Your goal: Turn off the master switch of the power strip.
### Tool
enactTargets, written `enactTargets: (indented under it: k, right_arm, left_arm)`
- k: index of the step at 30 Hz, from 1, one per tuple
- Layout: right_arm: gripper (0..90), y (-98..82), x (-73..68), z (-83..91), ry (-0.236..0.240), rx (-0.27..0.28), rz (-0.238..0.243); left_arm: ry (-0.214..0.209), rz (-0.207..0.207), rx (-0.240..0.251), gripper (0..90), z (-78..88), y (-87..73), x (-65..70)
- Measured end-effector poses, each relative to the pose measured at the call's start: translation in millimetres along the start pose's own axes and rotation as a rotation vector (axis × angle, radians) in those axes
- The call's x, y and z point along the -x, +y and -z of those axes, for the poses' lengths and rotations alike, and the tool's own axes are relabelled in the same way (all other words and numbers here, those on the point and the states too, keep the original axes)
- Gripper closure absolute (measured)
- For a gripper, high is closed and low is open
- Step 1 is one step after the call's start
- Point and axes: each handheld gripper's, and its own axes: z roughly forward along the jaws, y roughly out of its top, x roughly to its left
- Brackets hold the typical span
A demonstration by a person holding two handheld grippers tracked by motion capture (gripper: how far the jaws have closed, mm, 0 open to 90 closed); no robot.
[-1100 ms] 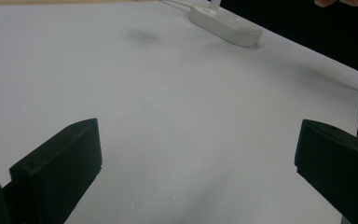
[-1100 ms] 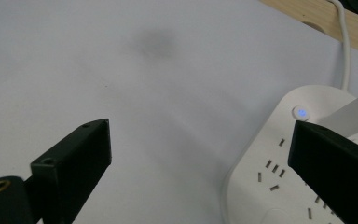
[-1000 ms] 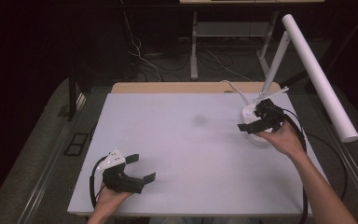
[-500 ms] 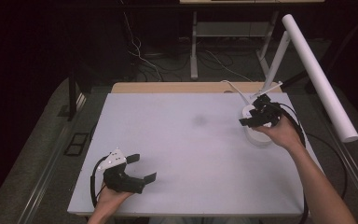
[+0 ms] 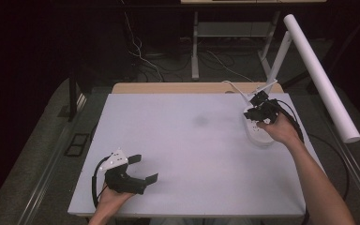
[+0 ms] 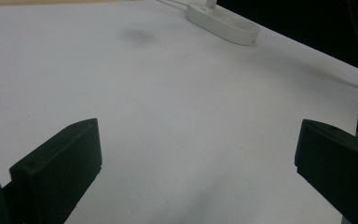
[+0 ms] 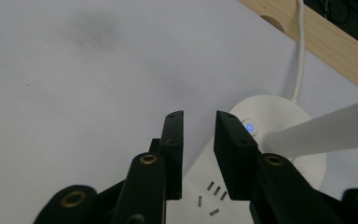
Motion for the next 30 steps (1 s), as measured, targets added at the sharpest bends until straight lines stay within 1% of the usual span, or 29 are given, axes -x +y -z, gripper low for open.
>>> enactTargets:
  k: [6,7,8,10,11,12,15,18,22,25,26,30]
  right_arm:
    - [83.1,4.9,3.9,-4.4,-0.037,-0.015,0.012]
    - [83.1,4.9,3.9,-4.4,-0.037,-0.015,0.012]
    - [85.8,6.2,5.3,-5.9,-0.052,-0.023,0.012]
    - [88.0,7.3,6.9,-7.4,-0.066,-0.03,0.014]
    - [88.0,8.0,7.3,-8.3,-0.076,-0.029,0.01]
    - [88.0,8.0,7.3,-8.3,-0.076,-0.029,0.01]
    - [89.3,10.7,9.5,-9.7,-0.101,-0.035,0.024]
    - [89.3,12.2,11.4,-11.8,-0.11,-0.035,0.024]
    - [89.3,14.2,12.8,-14.9,-0.111,-0.045,0.022]
    - [89.3,17.9,15.0,-19.1,-0.122,-0.061,0.028]
    - [89.3,18.9,14.9,-20.0,-0.127,-0.064,0.018]
    - [89.3,21.9,16.5,-23.7,-0.128,-0.067,0.022]
  left_arm:
    - [0.003,0.003,0.003,0.0,0.3,-0.1,-0.4]
    - [0.003,0.003,0.003,0.0,0.3,0.0,-0.5]
    - [0.003,0.002,0.002,0.0,0.2,0.0,-0.4]
    - [0.003,0.001,0.003,0.0,-0.2,0.0,-0.1]
    - [0.002,-0.002,0.0,0.0,-0.2,0.0,-0.1]
    - [0.002,-0.003,-0.002,0.0,-0.3,0.0,0.2]
    - [0.002,-0.01,-0.006,0.0,-0.8,0.3,0.3]
    - [0.0,-0.012,-0.008,0.0,-1.6,0.2,0.3]
    - [0.003,-0.014,-0.01,0.0,-1.8,0.2,1.0]
    - [0.004,-0.016,-0.014,0.0,-1.7,0.1,1.2]
    - [0.004,-0.016,-0.014,0.0,-1.6,0.2,1.0]
    - [0.006,-0.012,-0.012,0.0,-1.9,-0.1,0.8]
